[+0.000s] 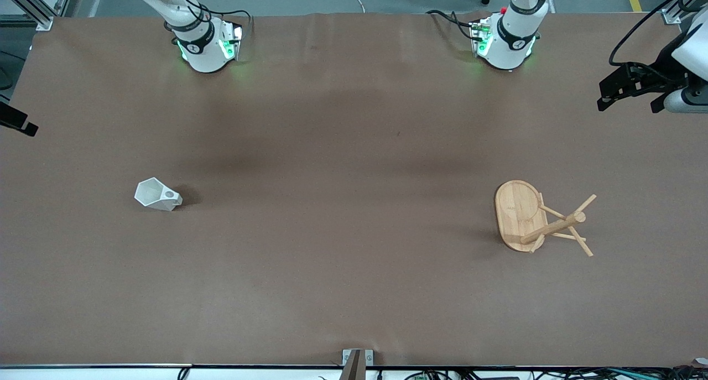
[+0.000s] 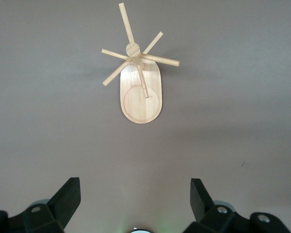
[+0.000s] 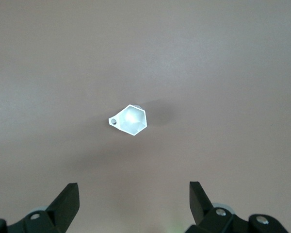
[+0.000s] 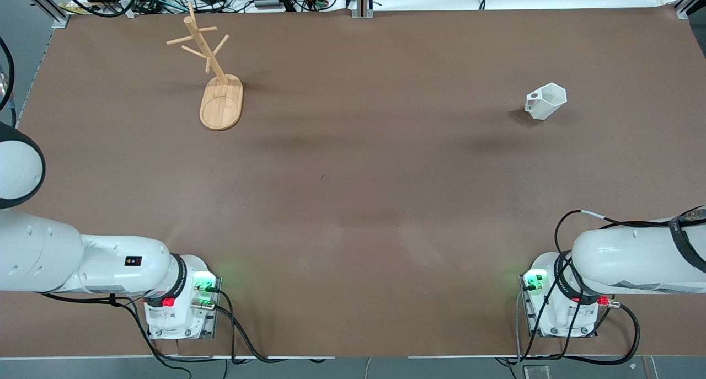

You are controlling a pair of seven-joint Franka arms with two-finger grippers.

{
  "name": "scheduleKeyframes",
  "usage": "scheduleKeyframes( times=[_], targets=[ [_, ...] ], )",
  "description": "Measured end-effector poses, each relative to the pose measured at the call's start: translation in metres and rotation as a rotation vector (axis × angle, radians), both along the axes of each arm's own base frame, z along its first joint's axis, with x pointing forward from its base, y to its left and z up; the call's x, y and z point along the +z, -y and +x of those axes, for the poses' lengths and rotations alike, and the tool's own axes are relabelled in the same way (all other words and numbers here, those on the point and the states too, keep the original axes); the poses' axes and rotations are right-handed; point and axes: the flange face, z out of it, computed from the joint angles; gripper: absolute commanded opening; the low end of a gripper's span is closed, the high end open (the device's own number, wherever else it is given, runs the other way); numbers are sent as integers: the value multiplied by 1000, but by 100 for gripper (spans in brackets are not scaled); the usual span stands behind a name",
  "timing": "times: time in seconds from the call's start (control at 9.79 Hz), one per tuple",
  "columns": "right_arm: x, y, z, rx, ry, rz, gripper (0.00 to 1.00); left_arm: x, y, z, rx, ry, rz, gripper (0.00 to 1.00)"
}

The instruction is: Hang cup on rack

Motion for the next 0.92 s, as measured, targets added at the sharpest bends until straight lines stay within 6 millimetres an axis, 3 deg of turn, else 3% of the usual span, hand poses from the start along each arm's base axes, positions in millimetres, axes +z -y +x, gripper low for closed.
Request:
scheduleKeyframes(
  times=[0.61, 0.72, 0.92],
  targets=[
    [-6, 0, 0, 1, -16, 3, 100, -1, -2, 0, 4, -2, 0, 100],
    [-20, 1, 4, 8, -41, 7, 100, -1, -2, 0, 4, -2, 0, 100],
    [-84, 7, 32, 55, -83, 14, 100, -1, -3, 0, 5, -2, 0, 100]
  ],
)
